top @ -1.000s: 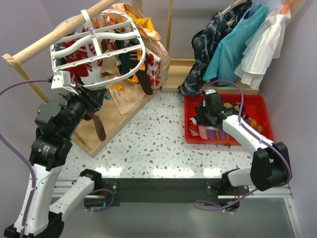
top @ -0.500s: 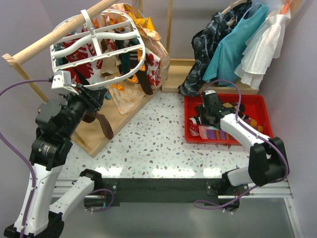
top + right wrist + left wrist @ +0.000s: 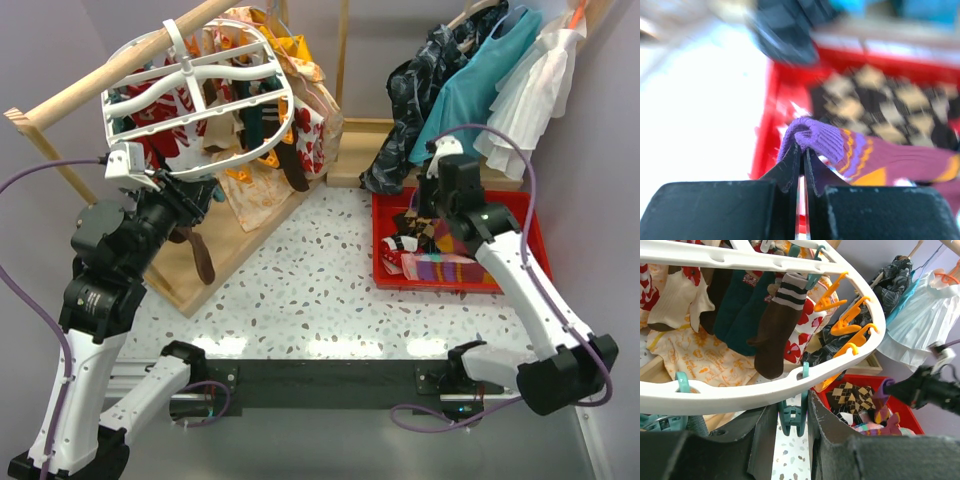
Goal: Clip the socks to the hanger
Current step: Pick up the sock from the bin, then clamp the sock onto the hanger.
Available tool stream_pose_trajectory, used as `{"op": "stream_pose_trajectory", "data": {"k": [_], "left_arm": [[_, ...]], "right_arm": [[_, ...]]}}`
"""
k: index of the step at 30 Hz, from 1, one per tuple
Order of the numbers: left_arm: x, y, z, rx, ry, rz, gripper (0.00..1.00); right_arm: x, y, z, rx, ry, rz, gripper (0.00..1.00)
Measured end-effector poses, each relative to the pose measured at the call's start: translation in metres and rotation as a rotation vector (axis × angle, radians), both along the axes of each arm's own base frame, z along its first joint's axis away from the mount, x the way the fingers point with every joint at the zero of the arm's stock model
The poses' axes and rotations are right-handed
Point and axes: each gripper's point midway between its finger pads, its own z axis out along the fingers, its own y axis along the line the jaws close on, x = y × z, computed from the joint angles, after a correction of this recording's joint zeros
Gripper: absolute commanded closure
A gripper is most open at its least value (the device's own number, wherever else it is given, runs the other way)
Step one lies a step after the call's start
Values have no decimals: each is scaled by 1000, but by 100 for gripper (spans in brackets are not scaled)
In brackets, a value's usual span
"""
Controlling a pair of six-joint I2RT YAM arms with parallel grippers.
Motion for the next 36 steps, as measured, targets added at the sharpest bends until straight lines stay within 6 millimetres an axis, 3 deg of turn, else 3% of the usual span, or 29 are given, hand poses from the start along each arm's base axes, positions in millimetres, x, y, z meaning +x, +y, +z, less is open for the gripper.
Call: {"op": "stream_pose_trajectory", "data": {"k": [4,9,13,19,23,26,36], "left_arm": [[0,-2,2,-1,-2,-10,100],[-2,-3,6,-2,-5,-21,100],[-3,-4,8,-2,-6,-25,100],[-2,-5,8,-2,-3,-30,100],[-2,-6,8,-1,-1,-33,100],[-2,-6,8,-2,-1,-37,100],[-2,-8,8,-10,2,-47,100]], "right_arm": [[-3,35,74,124,-145,138,100],[-38,113,126,258,-194,416,100],[-79,183,142,343,-162,653,100],[-117,272,135,355,-45,888,100],[-112,297,116,302,16,895,100],[-106,299,104,278,39,868,100],[-108,327,130,371,-37,893,100]]}}
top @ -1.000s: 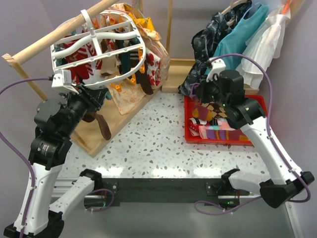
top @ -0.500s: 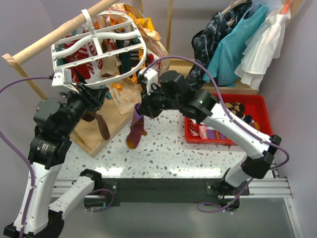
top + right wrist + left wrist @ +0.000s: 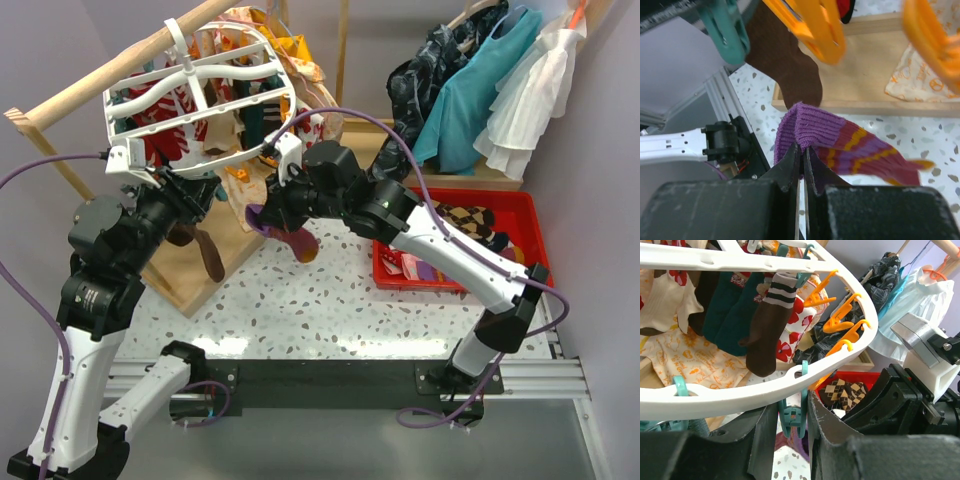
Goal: Clip the socks to the hanger
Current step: Clamp the sock onto the hanger.
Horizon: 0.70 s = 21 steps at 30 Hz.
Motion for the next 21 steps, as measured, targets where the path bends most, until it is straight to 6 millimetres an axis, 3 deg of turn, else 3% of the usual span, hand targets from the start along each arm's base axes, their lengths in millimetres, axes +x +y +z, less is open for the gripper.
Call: {"op": "stream_pose_trajectory", "data": {"k": [9,21], "left_arm": [[1,0,-1,0,2,-1,100],[2,-1,-3,3,8,0,100]], "right_arm": [[5,26,4,33,-1,0,100],[14,32,16,74,-16,-48,100]]}}
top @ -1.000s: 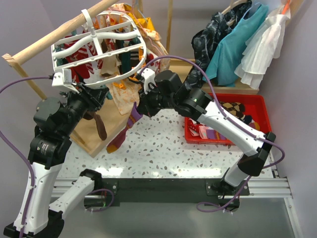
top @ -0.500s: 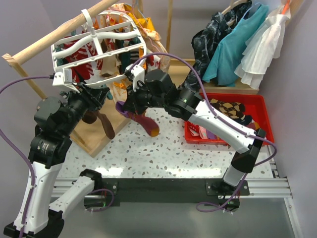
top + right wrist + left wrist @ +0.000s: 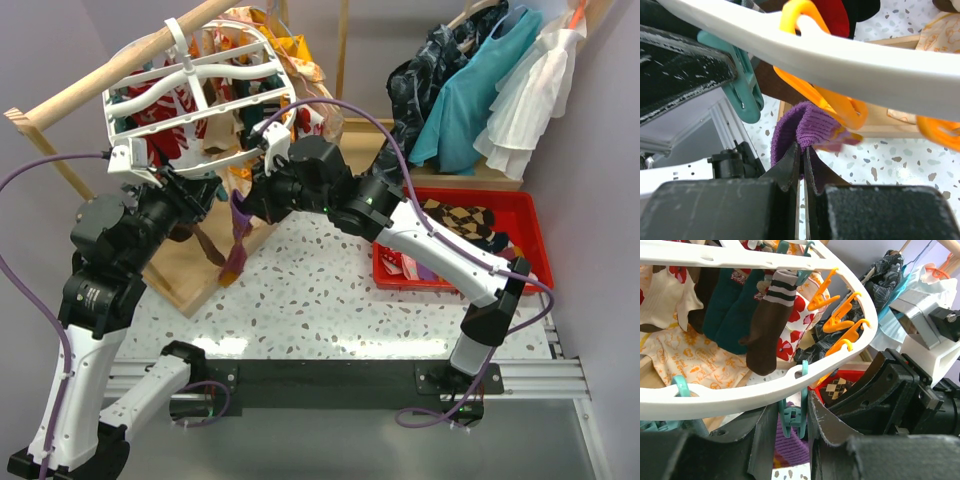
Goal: Clip the socks to the hanger
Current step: Clamp the sock onto the hanger.
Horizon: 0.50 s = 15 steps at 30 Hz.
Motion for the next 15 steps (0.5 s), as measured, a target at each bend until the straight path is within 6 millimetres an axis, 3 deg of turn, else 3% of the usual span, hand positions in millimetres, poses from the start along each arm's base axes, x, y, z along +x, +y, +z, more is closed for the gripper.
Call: {"op": "stream_pose_trajectory", "data": {"k": [15], "left_arm": [[4,0,-8,7,19,4,100]], "right_arm": [[2,4,15,49,-16,-7,100]]}}
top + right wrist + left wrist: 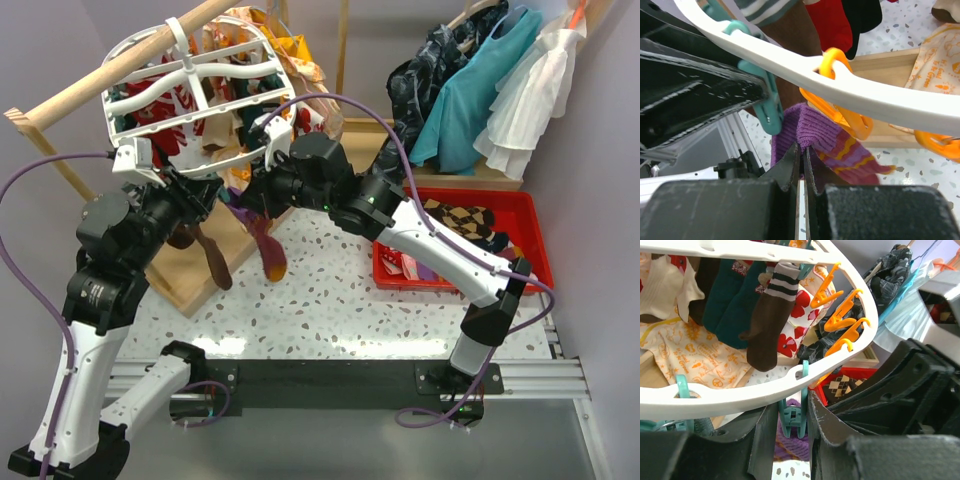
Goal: Clip the socks to the hanger
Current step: Clamp the sock onto the hanger.
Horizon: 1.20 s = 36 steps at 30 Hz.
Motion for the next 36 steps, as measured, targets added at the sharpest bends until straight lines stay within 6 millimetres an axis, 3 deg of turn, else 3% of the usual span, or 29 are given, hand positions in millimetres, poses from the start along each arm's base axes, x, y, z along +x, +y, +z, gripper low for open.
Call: {"op": "stream_pose_trajectory", "data": {"k": [27,36], "left_arm": [[5,3,-5,16,12,19,100],[2,3,2,9,-5,14,100]], "right_arm": [[0,0,6,9,-11,-10,100],[2,0,-12,-24,6,-19,100]]}}
